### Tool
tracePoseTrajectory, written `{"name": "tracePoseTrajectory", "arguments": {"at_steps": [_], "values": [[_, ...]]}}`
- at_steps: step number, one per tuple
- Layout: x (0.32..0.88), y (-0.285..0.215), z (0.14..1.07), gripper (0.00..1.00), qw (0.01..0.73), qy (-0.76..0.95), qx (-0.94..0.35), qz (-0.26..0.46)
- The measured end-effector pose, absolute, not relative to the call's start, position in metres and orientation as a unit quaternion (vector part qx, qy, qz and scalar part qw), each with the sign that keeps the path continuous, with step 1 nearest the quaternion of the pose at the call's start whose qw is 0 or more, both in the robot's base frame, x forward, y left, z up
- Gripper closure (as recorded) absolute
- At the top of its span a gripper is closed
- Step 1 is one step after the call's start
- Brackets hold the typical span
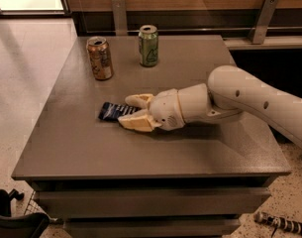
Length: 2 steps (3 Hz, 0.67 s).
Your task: Pick rxbar blueberry
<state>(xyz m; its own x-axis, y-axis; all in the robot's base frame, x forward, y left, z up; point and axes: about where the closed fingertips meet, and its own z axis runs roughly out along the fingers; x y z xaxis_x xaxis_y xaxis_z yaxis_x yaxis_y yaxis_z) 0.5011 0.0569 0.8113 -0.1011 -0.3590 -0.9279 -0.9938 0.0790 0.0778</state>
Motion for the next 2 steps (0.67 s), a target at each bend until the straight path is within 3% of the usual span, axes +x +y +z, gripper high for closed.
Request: {"name": "tracePoseTrajectory", "arguments": {"at_steps": [2], "values": [[0.5011,0.0568,0.8114,1.00,0.392,0.621,-0.544,0.405]]}}
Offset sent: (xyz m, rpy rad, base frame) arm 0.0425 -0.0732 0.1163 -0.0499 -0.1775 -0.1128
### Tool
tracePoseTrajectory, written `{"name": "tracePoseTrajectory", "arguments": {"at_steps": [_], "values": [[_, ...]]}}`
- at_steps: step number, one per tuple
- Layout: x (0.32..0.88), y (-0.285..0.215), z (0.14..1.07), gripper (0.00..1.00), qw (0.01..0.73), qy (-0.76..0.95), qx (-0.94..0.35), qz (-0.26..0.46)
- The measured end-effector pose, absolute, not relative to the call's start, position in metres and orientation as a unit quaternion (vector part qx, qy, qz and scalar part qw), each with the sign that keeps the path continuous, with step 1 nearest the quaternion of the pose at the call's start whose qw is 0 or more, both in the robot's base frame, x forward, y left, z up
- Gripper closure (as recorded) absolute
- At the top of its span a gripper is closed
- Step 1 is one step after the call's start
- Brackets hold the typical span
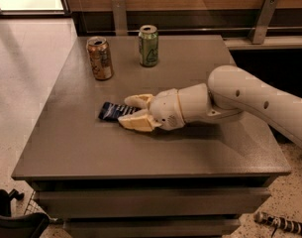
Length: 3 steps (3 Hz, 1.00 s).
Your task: Pick rxbar blueberry
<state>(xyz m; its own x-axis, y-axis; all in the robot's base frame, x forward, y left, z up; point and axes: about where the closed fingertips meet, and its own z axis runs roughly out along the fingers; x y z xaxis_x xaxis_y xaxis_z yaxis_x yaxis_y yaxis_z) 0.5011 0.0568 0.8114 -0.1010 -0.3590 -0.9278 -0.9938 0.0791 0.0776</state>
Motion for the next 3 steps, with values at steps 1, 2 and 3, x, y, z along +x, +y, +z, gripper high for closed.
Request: {"name": "tracePoseTrajectory", "arguments": {"at_steps": [1,2,3], "values": [[0.5011,0.0567,0.8115,1.00,0.392,0.621,-0.544,0.405],[0.5012,0.0567,0.8116,1.00,0.392,0.621,-0.544,0.405],[0.5012,0.0566,0.8118,1.00,0.392,0.621,-0.544,0.405]]}}
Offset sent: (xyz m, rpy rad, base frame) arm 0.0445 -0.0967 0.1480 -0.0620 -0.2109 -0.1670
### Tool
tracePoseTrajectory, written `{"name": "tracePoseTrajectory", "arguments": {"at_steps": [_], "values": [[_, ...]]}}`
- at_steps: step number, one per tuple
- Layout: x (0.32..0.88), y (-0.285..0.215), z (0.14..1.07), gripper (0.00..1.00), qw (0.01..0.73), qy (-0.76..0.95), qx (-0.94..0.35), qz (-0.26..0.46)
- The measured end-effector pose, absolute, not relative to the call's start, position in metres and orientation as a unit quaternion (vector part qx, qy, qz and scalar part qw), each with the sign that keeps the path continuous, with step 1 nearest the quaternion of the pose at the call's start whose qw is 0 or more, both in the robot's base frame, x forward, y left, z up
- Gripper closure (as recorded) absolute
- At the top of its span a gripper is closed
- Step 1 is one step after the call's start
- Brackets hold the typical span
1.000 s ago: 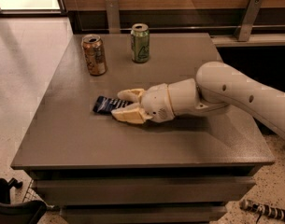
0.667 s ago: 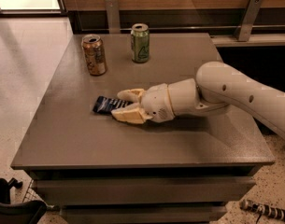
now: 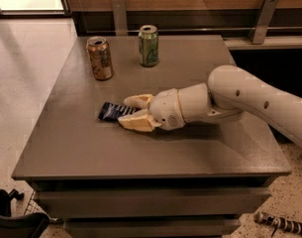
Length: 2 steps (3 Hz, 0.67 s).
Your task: Pick rxbar blueberry
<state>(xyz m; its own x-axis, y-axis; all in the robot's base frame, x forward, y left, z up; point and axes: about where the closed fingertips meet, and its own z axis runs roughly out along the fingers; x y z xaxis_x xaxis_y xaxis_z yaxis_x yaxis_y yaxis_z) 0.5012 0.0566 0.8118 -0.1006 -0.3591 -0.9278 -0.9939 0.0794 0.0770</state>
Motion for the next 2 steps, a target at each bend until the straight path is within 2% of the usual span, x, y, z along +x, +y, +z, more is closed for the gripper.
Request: {"name": "tracePoseTrajectory", "arguments": {"at_steps": [2], "values": [[0.5010,0.0575,0.8115,1.00,0.391,0.621,-0.545,0.405]]}}
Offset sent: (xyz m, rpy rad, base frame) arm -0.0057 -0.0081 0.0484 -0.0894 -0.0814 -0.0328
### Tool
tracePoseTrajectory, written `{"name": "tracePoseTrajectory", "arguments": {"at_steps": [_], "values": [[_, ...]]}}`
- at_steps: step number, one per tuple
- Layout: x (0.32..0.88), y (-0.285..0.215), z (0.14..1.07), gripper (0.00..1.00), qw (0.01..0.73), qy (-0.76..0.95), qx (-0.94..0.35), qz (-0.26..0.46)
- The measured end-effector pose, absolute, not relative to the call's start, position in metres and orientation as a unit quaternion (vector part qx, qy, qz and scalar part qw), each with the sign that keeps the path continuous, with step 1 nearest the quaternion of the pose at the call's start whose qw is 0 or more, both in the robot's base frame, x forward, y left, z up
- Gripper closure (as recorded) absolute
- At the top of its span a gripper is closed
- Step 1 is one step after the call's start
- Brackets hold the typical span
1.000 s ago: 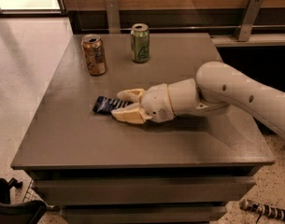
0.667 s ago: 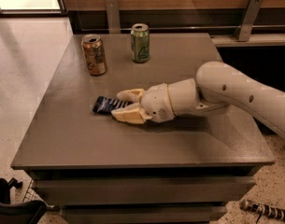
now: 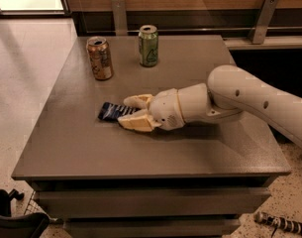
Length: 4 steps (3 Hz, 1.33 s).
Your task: Pick rxbar blueberry
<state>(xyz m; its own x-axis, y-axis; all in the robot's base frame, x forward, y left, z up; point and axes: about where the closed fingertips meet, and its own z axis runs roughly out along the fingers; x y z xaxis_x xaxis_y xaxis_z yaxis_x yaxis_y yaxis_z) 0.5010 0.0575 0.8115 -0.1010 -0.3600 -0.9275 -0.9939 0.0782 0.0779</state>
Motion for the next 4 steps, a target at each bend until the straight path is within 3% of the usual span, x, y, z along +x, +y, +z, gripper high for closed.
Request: {"name": "tracePoseTrajectory", "arguments": {"at_steps": [4], "values": [[0.5010,0.0575,0.8118,1.00,0.391,0.621,-0.545,0.405]]}}
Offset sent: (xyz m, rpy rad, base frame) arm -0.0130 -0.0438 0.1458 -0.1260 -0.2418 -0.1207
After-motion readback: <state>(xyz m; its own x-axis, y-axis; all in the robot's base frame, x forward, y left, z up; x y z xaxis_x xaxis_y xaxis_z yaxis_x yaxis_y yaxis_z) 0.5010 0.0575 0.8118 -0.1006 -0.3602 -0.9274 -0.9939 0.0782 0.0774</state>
